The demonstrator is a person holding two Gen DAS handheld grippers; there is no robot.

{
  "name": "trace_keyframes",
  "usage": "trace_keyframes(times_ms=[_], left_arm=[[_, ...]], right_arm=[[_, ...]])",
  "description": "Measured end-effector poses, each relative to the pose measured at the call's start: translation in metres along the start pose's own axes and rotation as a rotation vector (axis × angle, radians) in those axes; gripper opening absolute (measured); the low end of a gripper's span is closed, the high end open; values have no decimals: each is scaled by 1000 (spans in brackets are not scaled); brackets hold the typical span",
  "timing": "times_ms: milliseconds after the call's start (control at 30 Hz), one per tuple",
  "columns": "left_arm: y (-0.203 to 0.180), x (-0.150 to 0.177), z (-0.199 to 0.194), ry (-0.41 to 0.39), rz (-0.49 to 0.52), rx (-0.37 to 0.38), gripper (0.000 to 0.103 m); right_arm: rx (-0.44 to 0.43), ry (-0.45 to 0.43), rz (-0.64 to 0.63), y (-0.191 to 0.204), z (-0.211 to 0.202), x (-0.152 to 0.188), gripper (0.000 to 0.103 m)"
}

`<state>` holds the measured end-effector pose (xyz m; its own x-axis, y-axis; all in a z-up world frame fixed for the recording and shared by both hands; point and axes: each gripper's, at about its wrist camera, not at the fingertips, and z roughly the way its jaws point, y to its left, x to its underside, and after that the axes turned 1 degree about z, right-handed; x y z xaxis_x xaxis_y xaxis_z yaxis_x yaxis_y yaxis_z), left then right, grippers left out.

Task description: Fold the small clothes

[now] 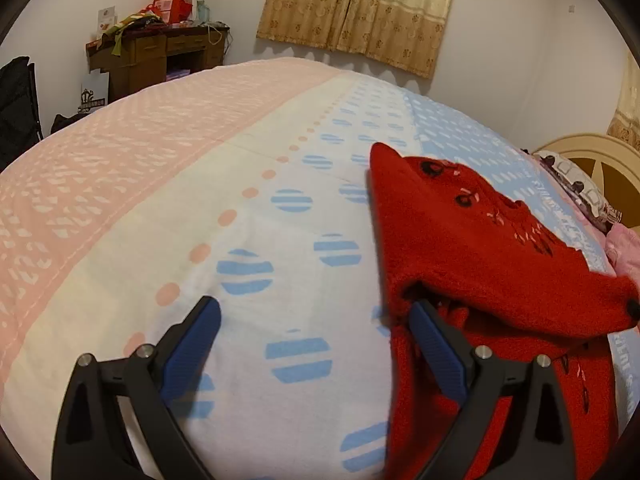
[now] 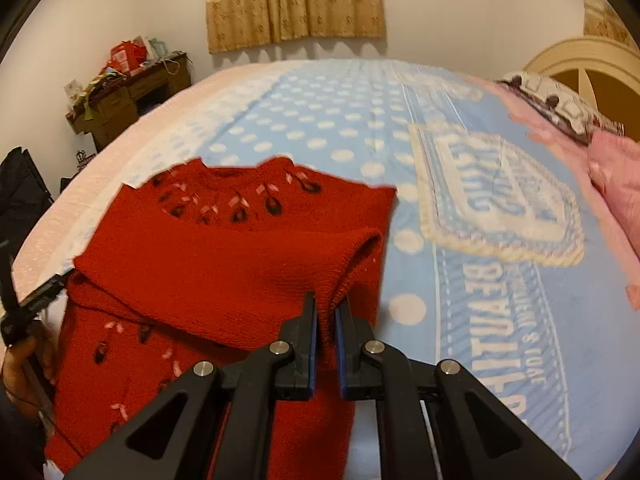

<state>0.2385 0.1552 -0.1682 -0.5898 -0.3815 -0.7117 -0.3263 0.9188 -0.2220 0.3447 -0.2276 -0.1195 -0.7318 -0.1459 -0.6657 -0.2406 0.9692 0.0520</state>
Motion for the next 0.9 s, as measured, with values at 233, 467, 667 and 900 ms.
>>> trace_keyframes(times_ms=[233, 467, 667, 900], left_arm=[[-2, 0, -37, -107, 21, 103, 98], [-61, -1, -12, 4, 301, 16, 103], [-57, -24, 26, 75, 281, -141, 103], [-30, -17, 25, 93, 132, -92, 103]], right_arm=[[-24, -18, -27, 10, -1, -5, 7], [-74, -148, -22, 24, -43, -38, 7], [-95, -224, -23, 24, -74, -50, 7], [-55, -125, 30, -3, -37, -33, 7]])
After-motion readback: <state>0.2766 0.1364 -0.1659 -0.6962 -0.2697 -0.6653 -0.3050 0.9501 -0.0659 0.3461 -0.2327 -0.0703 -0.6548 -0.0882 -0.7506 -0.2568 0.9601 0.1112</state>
